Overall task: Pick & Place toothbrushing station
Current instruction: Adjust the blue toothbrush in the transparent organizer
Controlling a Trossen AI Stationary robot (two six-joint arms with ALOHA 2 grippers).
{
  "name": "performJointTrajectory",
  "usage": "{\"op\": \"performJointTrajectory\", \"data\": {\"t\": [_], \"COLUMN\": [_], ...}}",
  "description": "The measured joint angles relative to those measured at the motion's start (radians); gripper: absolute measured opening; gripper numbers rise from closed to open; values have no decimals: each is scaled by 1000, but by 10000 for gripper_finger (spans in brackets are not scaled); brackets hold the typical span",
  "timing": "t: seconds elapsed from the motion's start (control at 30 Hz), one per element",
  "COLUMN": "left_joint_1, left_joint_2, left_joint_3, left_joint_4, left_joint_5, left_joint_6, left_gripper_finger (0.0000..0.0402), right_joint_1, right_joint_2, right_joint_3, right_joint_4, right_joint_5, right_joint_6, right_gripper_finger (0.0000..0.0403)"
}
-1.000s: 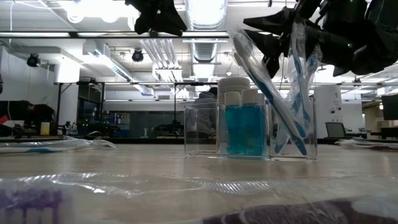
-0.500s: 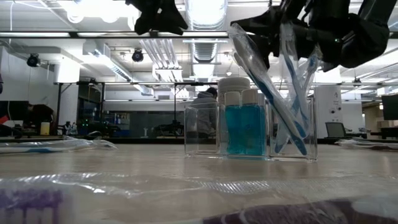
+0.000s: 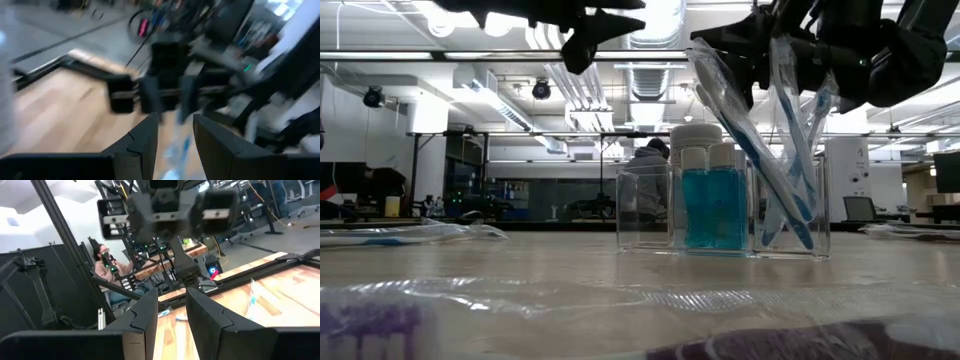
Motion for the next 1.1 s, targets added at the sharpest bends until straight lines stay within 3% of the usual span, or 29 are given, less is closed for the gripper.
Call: {"op": "performJointTrajectory", "data": {"t": [0.13,0.33,0.53,0.87,1.1], "left_joint_1": [-51,-144,-188,-201,-230], "left_joint_2": [0,0,70,308,393], "left_joint_3": [-132,-179,-80,147,289], "left_joint_4": [230,279,239,142,18], "left_joint_5": [0,-77,-93,-74,-166], "left_joint_6": [-78,-85,59,23,45], "left_gripper_finger": [129,129,129,129,129], "right_joint_1": [0,0,0,0,0], "right_joint_2": [0,-1,-1,-3,-7], "right_joint_3": [0,0,0,0,2], "right_joint_4": [1,1,1,3,4], "right_joint_5": [5,7,8,9,9], "right_joint_6": [-1,-3,-3,1,8], "right_gripper_finger": [93,92,95,88,95]}}
